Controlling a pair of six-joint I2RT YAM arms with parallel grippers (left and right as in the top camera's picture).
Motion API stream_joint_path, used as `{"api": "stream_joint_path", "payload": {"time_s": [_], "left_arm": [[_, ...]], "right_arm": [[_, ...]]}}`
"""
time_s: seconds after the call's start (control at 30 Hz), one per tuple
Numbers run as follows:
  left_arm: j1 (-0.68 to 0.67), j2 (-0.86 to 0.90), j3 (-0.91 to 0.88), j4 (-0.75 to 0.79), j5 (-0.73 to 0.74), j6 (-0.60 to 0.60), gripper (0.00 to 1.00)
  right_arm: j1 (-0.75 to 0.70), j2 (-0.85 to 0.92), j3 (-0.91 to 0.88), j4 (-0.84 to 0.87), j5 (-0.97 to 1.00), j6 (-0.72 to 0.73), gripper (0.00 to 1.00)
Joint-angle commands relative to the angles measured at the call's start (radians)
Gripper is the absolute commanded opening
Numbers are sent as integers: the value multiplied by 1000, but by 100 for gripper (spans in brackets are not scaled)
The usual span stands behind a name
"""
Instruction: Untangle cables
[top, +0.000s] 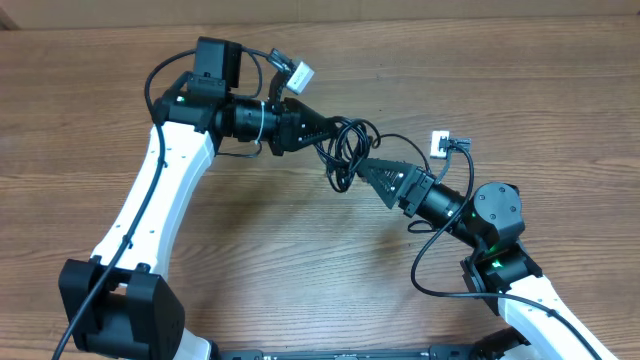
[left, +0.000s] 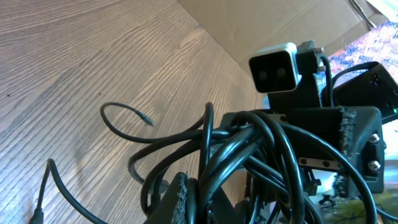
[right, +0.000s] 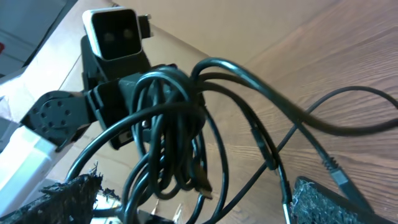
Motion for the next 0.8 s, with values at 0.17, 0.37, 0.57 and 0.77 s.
{"api": "stream_joint_path", "payload": {"time_s": [0.17, 0.37, 0.57, 0.77], "left_arm": [[-39, -41, 27, 5, 18, 34, 5], [-96, -41, 27, 4, -76, 37, 4], [-145, -41, 27, 12, -142, 37, 4], [-144, -41, 27, 13, -159, 33, 4]], "right_arm": [[4, -10, 18, -2, 32, -14, 84], [4, -10, 18, -2, 37, -14, 58], [4, -10, 18, -2, 37, -14, 43], [4, -10, 18, -2, 37, -14, 36]]}}
